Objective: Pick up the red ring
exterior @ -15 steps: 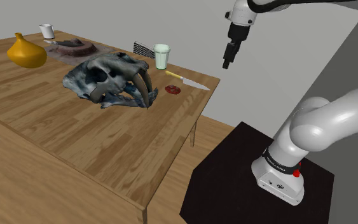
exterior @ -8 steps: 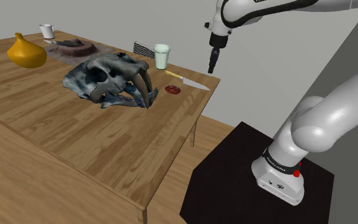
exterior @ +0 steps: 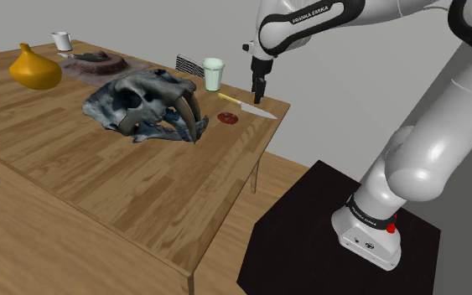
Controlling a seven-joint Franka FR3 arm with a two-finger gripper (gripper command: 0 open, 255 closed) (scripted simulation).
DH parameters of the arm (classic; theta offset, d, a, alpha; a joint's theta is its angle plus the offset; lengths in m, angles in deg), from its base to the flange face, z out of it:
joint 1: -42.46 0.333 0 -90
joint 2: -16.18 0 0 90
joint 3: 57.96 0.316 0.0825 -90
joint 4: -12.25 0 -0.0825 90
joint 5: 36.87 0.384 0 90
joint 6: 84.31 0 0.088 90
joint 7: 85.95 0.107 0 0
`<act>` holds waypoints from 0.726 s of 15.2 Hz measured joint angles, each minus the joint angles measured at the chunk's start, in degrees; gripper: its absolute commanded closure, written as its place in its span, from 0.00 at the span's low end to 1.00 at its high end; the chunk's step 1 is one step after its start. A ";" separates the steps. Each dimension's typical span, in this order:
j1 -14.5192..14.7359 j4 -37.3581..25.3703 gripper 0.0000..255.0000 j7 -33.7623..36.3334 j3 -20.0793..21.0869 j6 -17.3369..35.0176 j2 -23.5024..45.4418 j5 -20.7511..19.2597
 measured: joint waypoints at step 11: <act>1.83 -14.19 0.00 -19.35 3.80 9.00 21.05 2.62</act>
